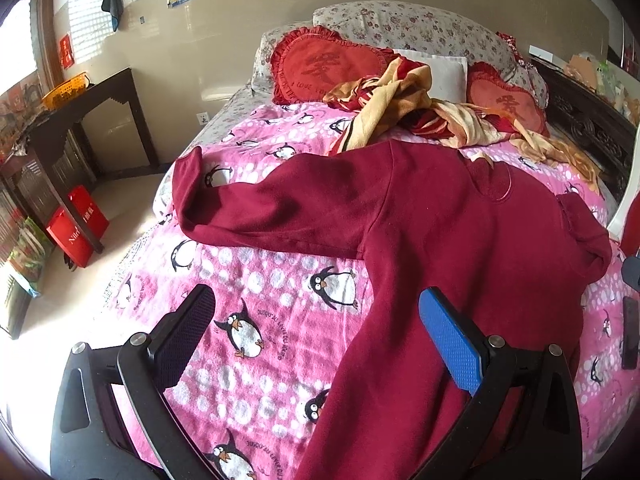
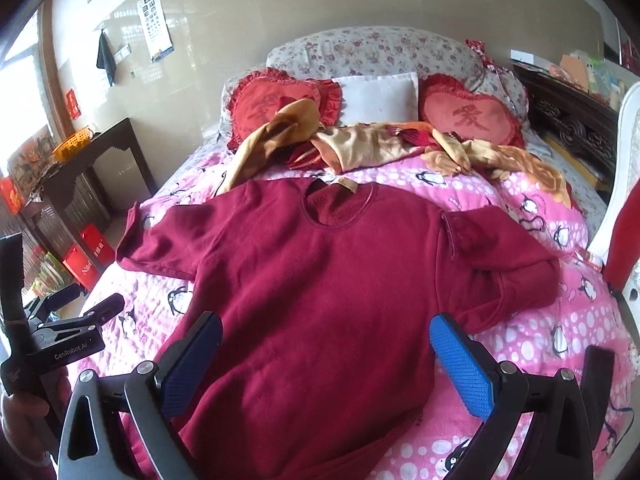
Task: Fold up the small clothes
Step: 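Move both tools over the spread maroon sweatshirt toward a sleeve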
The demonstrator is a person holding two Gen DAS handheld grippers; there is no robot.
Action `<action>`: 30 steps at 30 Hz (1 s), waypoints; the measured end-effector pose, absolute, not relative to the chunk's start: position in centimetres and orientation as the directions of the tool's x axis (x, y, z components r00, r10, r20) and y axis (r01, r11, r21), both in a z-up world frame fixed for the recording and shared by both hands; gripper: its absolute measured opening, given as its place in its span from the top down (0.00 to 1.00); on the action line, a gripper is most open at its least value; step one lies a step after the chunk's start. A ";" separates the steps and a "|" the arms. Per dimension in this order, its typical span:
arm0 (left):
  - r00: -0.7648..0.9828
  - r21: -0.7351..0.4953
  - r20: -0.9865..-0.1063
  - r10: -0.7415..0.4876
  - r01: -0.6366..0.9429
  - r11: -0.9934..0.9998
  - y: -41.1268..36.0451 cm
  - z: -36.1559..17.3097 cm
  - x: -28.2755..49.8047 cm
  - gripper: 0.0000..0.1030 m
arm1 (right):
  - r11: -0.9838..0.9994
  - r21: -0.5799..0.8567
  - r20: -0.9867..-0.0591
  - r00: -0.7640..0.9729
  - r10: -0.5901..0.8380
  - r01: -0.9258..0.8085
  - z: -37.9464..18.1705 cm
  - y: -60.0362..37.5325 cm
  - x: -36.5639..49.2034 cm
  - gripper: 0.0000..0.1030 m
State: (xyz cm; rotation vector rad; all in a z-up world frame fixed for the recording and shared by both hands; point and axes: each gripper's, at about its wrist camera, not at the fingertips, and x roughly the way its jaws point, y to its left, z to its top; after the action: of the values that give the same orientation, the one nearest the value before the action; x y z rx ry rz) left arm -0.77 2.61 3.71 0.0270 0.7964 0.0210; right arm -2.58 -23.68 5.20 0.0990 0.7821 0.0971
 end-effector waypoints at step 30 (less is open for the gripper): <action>0.673 0.050 -0.739 -0.021 0.086 0.995 -0.1 3.2 0.0 0.00 | 0.999 0.025 -0.651 0.759 0.036 -0.026 3.3 -20.3 -3.6 0.00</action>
State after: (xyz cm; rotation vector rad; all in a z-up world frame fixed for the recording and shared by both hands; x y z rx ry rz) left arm -0.01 -0.11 3.19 0.0831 0.8306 -0.0601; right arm -3.60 -20.28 3.29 0.0145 0.7089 0.0336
